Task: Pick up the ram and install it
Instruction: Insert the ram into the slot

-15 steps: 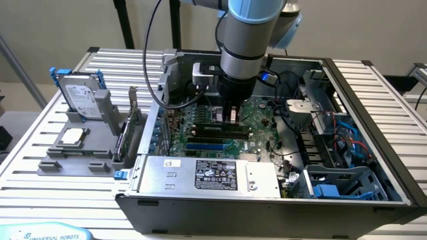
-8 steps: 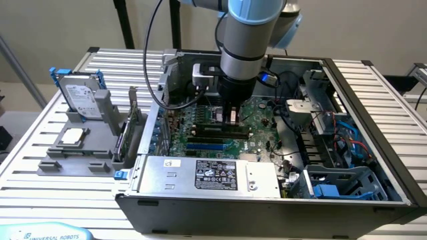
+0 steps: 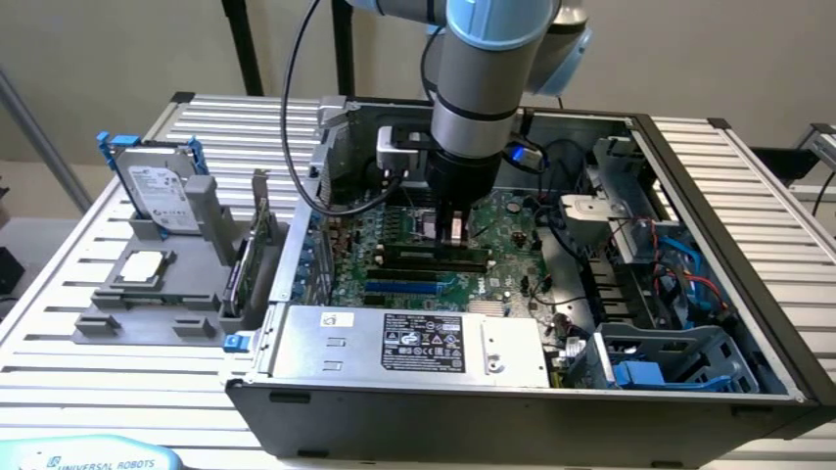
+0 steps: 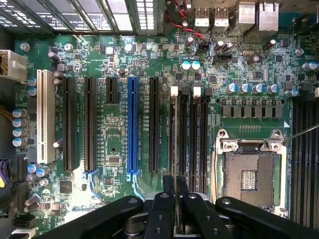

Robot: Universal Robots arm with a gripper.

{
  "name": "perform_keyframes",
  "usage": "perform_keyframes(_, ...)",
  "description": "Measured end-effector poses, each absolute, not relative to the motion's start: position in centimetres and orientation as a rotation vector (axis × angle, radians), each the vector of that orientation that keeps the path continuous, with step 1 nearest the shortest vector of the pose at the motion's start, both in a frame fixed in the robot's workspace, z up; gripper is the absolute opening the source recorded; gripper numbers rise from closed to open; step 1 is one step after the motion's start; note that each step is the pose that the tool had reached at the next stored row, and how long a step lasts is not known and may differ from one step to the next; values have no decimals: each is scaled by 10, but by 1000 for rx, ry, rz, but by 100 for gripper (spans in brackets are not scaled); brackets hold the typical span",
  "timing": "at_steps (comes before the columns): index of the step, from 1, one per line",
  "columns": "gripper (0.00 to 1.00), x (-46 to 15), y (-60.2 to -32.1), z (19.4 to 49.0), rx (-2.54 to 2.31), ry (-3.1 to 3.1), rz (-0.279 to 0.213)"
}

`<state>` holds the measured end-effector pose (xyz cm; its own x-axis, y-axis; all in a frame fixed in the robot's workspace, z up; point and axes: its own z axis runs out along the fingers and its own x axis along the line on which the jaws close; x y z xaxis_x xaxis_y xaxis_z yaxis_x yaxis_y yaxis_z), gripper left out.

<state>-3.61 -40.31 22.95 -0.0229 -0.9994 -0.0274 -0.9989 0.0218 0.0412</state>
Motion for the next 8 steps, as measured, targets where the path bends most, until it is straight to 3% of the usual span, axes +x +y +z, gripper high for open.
perform_keyframes(8, 13, -36, -403, 228, 2191, -2240, -73)
